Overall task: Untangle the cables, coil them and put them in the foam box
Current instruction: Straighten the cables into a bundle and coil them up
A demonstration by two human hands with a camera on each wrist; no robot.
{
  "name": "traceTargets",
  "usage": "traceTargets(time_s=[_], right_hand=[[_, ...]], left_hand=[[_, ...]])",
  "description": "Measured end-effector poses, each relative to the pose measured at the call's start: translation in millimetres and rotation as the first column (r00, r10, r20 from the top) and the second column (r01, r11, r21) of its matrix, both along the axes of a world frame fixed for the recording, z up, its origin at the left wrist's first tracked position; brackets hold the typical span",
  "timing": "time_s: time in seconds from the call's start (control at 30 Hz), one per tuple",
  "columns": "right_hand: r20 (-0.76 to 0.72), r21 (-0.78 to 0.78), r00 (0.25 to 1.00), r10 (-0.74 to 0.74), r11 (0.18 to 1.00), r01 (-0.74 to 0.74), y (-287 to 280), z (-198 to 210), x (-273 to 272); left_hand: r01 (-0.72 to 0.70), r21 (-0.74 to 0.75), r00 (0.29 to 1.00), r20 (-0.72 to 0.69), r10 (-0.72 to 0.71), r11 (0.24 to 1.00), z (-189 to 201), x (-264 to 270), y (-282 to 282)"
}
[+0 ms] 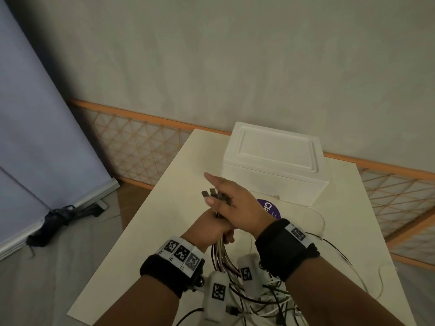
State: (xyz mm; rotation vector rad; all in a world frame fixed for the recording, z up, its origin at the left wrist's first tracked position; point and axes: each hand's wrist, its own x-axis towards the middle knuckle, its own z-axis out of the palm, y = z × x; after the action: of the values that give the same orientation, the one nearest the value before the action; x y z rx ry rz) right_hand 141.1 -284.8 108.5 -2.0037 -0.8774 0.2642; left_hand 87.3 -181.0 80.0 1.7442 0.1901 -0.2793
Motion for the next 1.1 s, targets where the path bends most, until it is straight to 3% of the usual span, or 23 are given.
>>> traceTargets(time_s=[0.07, 0.13, 0.33, 0.5, 0.73, 0.77, 0.83, 0.9, 0.97, 1.03, 1.1], right_hand=[[0.055, -0.042, 0.994, 0.089, 0.995, -0.087, 4.6, 1.4, 1.4], [0.060, -0.089, 0.994, 0.087, 0.993, -0.081, 7.8, 0.2, 2.7], [0.017, -0.134, 0.999, 0.037, 0.990, -0.034, 2.9, -4.9, 6.0], [0.021, -0.057, 0.997, -0.072, 0.996, 0.073, 5.5, -9.7, 2.5], [0.083, -0.012, 0.994, 0.065, 0.998, -0.065, -5.2, -6.4, 4.2], [0.054, -0.004, 0.997, 0.053, 0.999, -0.052, -9.1, -8.4, 4.5], [-0.143, 0.092, 0.989, -0.031, 0.995, 0.044, -17.8, -12.6, 3.0], [-0.367, 0.180, 0.927, -0.073, 0.972, 0.148, -26.1, -15.9, 0.7], [-0.564, 0.240, 0.825, 0.027, 0.962, 0.132, -26.9, -14.8, -8.0], [-0.600, 0.262, 0.791, 0.122, 0.964, 0.050, -20.8, -15.9, -16.1], [-0.550, 0.250, 0.827, 0.112, 0.968, 0.035, -10.6, -14.7, -22.8]], left_hand=[[0.125, 0.117, 0.992, -0.001, -0.126, 0.985, 4.6, 2.8, -0.6], [0.171, 0.132, 0.985, -0.013, -0.171, 0.976, 4.5, 4.2, 2.1], [0.015, -0.061, 1.000, 0.004, -0.014, 0.998, -3.9, 0.6, 4.1], [-0.010, 0.002, 1.000, -0.009, 0.010, 1.000, -9.5, 2.3, 0.3], [-0.085, -0.007, 0.996, 0.034, 0.085, 0.996, -11.2, 1.9, -4.5], [-0.115, -0.073, 0.992, 0.038, 0.118, 0.991, -11.9, 0.7, -3.5], [-0.186, -0.187, 0.980, 0.041, 0.197, 0.965, -13.0, -0.5, 0.7], [-0.239, -0.249, 0.958, 0.095, 0.270, 0.938, -13.1, -1.1, 3.2], [-0.273, -0.318, 0.939, 0.118, 0.324, 0.908, -12.6, 0.4, 2.6], [-0.294, -0.375, 0.921, 0.135, 0.365, 0.879, -10.5, 1.3, -0.5], [-0.305, -0.382, 0.905, 0.170, 0.391, 0.872, -11.7, 2.2, -3.3]])
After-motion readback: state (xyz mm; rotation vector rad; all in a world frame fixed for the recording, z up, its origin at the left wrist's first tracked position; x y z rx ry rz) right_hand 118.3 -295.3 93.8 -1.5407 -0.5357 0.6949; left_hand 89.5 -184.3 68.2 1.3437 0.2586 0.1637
